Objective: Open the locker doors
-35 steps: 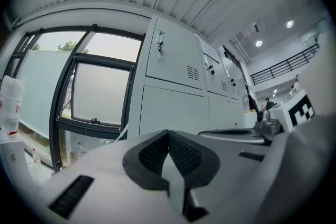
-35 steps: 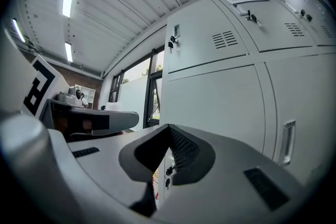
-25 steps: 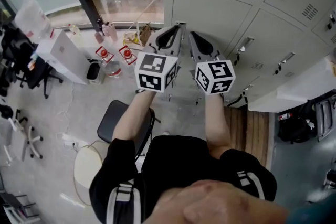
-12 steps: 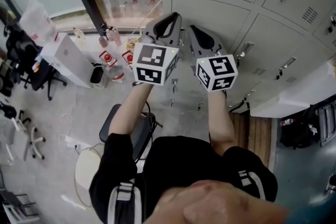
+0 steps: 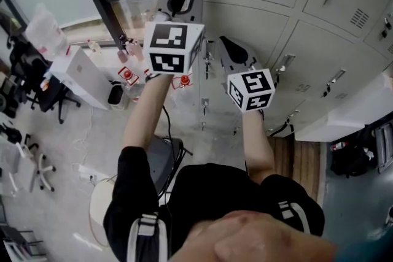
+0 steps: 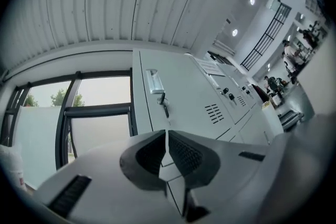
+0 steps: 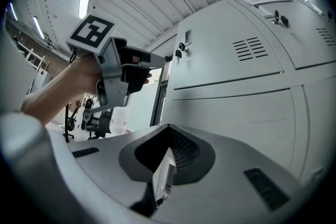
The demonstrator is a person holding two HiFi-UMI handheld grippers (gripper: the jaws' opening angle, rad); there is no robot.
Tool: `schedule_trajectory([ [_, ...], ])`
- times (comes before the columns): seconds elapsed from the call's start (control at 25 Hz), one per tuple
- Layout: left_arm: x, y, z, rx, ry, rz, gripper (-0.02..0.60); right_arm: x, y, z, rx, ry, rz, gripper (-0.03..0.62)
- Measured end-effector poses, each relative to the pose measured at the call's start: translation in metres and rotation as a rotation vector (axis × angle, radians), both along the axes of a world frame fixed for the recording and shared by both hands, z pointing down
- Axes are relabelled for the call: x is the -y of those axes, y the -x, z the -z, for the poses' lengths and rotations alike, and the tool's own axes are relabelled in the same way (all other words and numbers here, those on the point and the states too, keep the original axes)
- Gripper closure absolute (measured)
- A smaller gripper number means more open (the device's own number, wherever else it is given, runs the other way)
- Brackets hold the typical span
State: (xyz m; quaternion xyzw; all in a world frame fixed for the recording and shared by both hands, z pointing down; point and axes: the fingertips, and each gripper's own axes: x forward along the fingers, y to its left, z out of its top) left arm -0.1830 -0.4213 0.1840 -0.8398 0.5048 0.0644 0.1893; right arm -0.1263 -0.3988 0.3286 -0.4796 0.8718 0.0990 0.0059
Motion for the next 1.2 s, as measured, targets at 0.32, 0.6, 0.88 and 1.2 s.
schedule_trajectory([
  [0.32,-0.005,-0.009,0.054,0.065,-0.128,-0.004,0.511,0.003,0.002,-0.002,-0.041,-0.023,-0.001,0.579],
  [0.6,-0.001,-0.022,0.082,0.136,-0.168,0.008,0.497,0.004,-0.004,-0.005,-0.07,-0.032,-0.012,0.579],
  [0.88,0.019,-0.031,0.087,0.236,-0.196,0.054,0.497,0.008,-0.009,-0.007,-0.079,-0.022,-0.006,0.579],
  [1.2,0.019,-0.037,0.089,0.333,-0.242,0.108,0.532,0.018,-0.019,-0.012,-0.075,-0.013,-0.008,0.579],
])
